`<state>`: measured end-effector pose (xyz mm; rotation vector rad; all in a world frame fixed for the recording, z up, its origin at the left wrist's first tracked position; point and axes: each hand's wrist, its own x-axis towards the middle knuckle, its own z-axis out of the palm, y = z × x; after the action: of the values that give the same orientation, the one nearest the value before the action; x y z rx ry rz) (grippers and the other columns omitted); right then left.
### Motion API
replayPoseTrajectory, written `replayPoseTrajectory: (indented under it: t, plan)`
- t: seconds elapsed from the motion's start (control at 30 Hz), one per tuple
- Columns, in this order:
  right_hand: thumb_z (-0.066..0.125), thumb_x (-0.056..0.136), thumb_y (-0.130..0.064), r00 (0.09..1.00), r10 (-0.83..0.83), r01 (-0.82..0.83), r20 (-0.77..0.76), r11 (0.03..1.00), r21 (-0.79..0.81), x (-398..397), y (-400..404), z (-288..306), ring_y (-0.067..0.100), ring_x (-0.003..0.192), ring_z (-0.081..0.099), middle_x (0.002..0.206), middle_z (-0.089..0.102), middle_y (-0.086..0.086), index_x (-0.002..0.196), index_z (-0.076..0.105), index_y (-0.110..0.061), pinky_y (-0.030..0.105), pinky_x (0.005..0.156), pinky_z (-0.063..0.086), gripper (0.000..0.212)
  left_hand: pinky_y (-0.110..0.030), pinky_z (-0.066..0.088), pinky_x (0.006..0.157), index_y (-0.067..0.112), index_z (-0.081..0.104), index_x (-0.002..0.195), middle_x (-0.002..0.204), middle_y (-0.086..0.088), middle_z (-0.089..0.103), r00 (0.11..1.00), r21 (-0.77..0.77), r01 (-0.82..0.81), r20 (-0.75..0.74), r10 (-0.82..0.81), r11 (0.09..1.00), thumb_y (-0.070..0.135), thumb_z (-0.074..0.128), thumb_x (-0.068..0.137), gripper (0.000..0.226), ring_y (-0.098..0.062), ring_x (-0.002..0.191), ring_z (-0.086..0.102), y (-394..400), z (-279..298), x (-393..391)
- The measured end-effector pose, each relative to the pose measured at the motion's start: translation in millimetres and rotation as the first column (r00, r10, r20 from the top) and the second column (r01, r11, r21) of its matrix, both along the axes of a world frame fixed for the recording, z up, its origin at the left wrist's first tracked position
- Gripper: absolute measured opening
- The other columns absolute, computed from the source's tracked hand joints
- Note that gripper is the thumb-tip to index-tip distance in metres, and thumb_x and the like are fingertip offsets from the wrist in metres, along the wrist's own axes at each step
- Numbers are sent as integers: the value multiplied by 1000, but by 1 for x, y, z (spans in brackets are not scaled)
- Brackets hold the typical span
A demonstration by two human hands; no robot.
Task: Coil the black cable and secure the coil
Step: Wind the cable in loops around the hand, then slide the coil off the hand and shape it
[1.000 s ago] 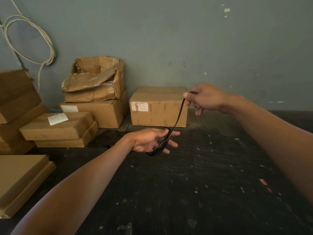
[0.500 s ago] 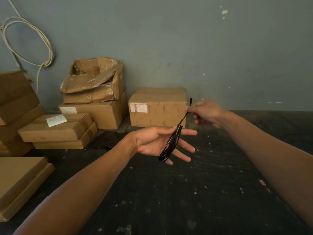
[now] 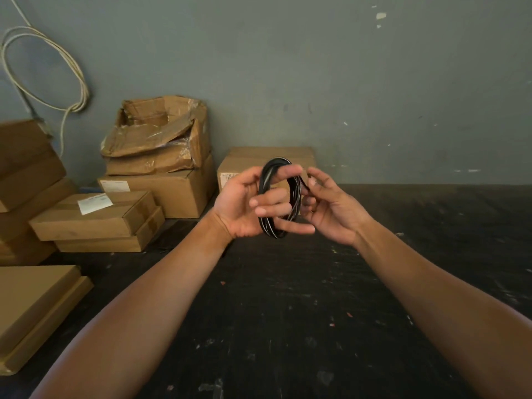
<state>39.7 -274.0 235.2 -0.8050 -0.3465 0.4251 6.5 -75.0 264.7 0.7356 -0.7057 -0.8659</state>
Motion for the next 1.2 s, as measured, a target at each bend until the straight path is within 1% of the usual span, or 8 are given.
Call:
replayPoseTrajectory:
  t: [0.1,0.17,0.3,0.47,0.63,0.8,1.03,1.2]
  plan:
    - [68,84,-10,998,-70,70,-1,997,29,-3,6,0,10,60,57,81,65,6,98,65,-18,23,59,50,16,-48,52,89,6,71,101,47,4,27,981,-80,-187,-65,182,979,29,38,97,40,-11,44,30,3,4,3]
    - [69,83,-10,996,-92,92,14,996,-6,-7,11,-1,11,66,60,82,67,7,90,67,-15,22,62,52,9,-32,49,70,9,66,82,44,6,22,950,-116,-306,-95,297,945,29,37,94,37,-10,41,21,3,5,4]
    - [70,78,-6,986,-149,159,76,977,-141,-14,19,-4,14,71,66,84,72,7,99,68,-8,24,66,55,21,-26,41,56,12,54,68,42,7,16,907,-141,-418,-119,404,897,29,33,90,34,-11,38,14,4,7,6]
    - [64,91,-15,939,-255,330,232,857,-397,-21,24,0,14,75,58,84,66,4,100,67,-9,26,64,46,12,-24,40,51,12,54,63,41,7,16,883,-112,-466,-121,454,878,28,32,91,38,-11,37,14,6,-1,7]
    - [59,96,-25,880,-334,466,337,741,-484,-25,28,-1,15,111,55,114,67,2,109,67,-11,37,95,38,21,-25,39,51,12,53,63,42,6,17,877,-94,-477,-124,465,874,29,32,93,40,-11,37,16,5,-6,8]
    - [58,96,-22,900,-355,432,254,803,-410,-31,28,0,11,75,58,74,64,-4,88,66,-16,29,70,42,13,-25,38,51,13,54,62,42,6,19,878,-94,-475,-124,463,875,31,31,94,43,-10,37,16,4,-12,10]
    - [58,95,-17,982,-191,188,2,961,-203,-34,31,-7,28,107,67,115,70,14,104,58,-12,44,97,47,11,-25,39,51,12,54,60,42,6,19,890,-166,-451,-158,428,877,31,32,93,44,-10,38,17,1,-17,12]
    - [60,91,-11,975,-220,219,7,965,-144,-36,34,-10,21,88,70,92,75,7,93,61,-19,39,84,47,8,-26,39,54,11,53,58,42,5,23,861,-159,-498,-207,465,852,31,30,91,45,-11,38,21,0,-23,11]
